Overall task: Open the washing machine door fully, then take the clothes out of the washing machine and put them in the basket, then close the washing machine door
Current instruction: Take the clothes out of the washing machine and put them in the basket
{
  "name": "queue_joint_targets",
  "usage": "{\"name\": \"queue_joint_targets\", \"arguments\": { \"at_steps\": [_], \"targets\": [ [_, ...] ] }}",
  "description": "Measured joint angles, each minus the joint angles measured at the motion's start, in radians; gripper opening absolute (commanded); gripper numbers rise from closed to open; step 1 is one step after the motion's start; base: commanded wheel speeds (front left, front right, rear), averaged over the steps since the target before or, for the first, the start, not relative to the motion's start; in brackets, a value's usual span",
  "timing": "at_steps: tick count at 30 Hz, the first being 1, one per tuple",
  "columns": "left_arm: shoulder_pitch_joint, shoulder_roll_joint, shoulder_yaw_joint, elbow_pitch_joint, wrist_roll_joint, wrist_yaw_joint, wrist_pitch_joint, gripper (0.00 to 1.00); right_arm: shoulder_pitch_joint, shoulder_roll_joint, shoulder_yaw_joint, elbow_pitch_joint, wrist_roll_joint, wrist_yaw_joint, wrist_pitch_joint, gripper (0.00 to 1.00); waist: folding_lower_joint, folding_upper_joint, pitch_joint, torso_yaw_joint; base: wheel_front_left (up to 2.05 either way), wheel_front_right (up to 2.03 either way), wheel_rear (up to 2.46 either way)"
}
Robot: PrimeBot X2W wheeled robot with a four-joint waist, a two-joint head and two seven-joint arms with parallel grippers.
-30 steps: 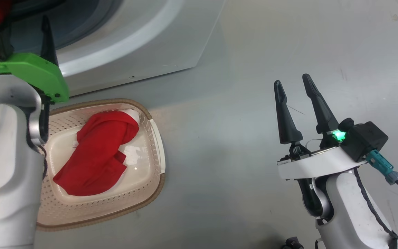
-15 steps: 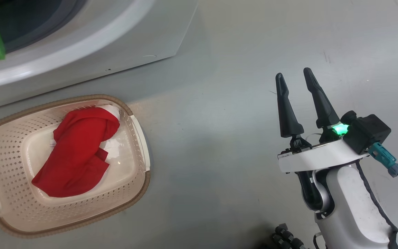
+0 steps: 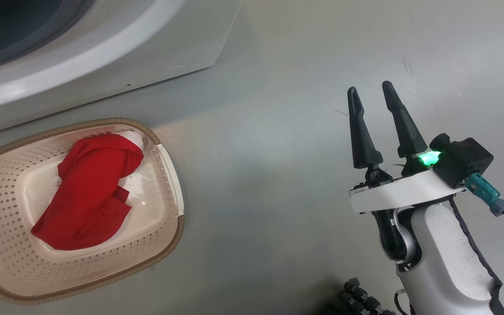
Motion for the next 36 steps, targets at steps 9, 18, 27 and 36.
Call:
{"name": "queue_joint_targets", "arguments": {
  "at_steps": [9,18,27,36],
  "targets": [
    [-0.021,0.002,0.006,0.023,0.001,0.000,0.049,0.18,-0.015,0.000,-0.006,0.004,0.005,0.000,0.000,1.00,0.0000,0.0000,0.010,0.002,0.00,0.00,0.00],
    [-0.029,-0.001,0.005,0.018,0.002,0.000,0.052,0.00,-0.030,0.000,-0.012,0.006,0.005,0.000,0.000,1.00,0.0000,0.0000,0.017,0.008,0.00,0.00,0.00],
    [-0.028,-0.033,0.030,0.005,-0.004,0.006,-0.024,0.00,-0.044,0.000,-0.027,0.013,0.003,0.000,0.000,1.00,0.0000,0.0000,0.015,0.017,0.00,0.00,0.00],
    [0.011,-0.081,0.069,-0.040,-0.027,0.009,-0.162,0.00,-0.045,0.000,-0.042,0.026,-0.023,0.003,0.000,1.00,0.0000,0.0000,-0.006,0.037,0.00,0.00,0.00]
  ]
}}
